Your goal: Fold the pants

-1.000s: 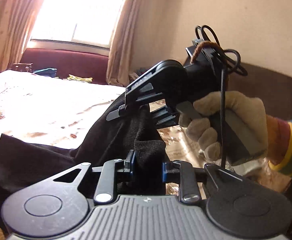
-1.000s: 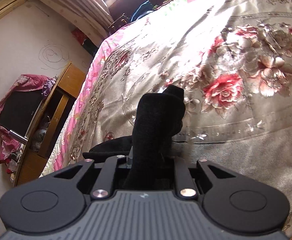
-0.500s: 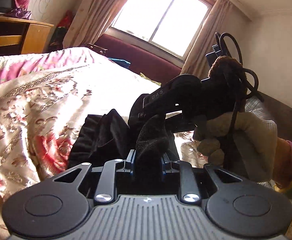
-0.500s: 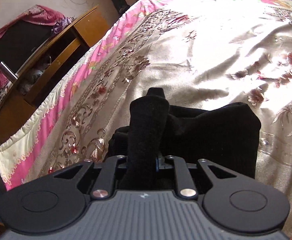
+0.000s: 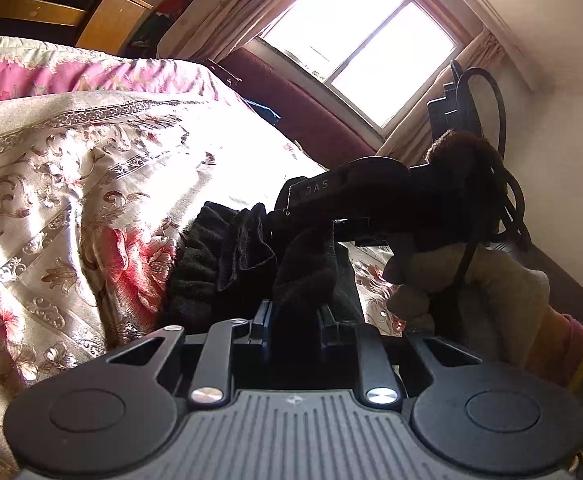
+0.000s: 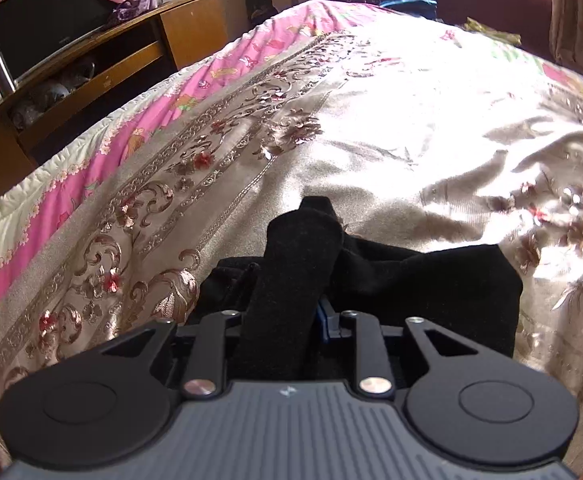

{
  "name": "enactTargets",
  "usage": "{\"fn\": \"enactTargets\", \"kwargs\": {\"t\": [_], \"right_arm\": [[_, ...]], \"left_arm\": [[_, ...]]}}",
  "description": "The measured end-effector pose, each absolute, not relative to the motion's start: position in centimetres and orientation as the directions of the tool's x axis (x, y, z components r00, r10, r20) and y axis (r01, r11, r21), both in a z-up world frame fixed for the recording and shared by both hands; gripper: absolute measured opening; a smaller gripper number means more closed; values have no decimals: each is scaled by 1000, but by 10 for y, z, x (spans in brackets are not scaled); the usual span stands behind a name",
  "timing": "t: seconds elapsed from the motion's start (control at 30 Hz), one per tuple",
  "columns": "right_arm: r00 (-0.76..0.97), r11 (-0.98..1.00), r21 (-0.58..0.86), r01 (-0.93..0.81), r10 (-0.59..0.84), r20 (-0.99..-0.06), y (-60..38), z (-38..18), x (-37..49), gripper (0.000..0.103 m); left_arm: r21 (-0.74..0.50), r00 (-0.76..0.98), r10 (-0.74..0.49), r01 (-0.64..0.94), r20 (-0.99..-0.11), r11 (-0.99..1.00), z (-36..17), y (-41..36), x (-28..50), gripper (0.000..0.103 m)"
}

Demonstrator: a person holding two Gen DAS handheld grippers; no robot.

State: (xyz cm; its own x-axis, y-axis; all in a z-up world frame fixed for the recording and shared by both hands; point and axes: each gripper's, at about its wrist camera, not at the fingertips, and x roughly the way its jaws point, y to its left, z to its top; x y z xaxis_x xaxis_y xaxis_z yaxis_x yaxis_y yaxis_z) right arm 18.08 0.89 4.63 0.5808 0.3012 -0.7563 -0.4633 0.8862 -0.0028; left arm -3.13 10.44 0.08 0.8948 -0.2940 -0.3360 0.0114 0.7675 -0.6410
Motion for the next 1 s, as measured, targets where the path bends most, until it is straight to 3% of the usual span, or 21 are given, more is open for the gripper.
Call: {"fn": "enactTargets", "kwargs": {"t": [0.17, 0.2, 0.33, 0.4, 0.53, 0.6, 0.7, 0.8, 0.9, 1.0], "right_arm": [[575, 879, 0, -477, 312, -756, 34, 29, 186, 29], [576, 881, 8, -473, 316, -754, 37, 24, 189, 33], [563, 866, 32, -499, 352, -748, 51, 18, 189, 66], [548, 835, 70, -545, 418, -724, 54, 23, 184, 71], [499, 808, 251, -533, 539, -679, 38, 36, 195, 71], [489, 767, 356, -535, 624, -610, 23, 50, 195, 71], [514, 738, 381, -557, 667, -539, 6, 72, 188, 70], [558, 781, 335, -527, 616, -556, -16, 78, 179, 69], [547, 817, 263, -513, 547, -633, -21, 69, 175, 70], [497, 809, 247, -534, 536, -682, -5, 65, 173, 70]], "left_arm": [[-647, 897, -238, -67, -372, 759, -8, 125, -34, 33], [-632, 893, -226, -81, -390, 770, -8, 128, -33, 32], [-607, 879, -207, -112, -430, 787, -11, 132, -35, 33], [-586, 874, -192, -123, -447, 801, -11, 130, -38, 33], [-533, 870, -155, -138, -468, 835, -6, 128, -42, 34], [-481, 865, -119, -152, -487, 863, -4, 127, -44, 36], [-435, 865, -59, -191, -499, 880, 2, 129, -50, 35], [-409, 894, -35, -169, -446, 897, 18, 128, -54, 35], [-381, 902, -77, -101, -425, 919, 27, 118, -45, 35], [-352, 884, -103, -73, -456, 933, 25, 103, -33, 36]]}}
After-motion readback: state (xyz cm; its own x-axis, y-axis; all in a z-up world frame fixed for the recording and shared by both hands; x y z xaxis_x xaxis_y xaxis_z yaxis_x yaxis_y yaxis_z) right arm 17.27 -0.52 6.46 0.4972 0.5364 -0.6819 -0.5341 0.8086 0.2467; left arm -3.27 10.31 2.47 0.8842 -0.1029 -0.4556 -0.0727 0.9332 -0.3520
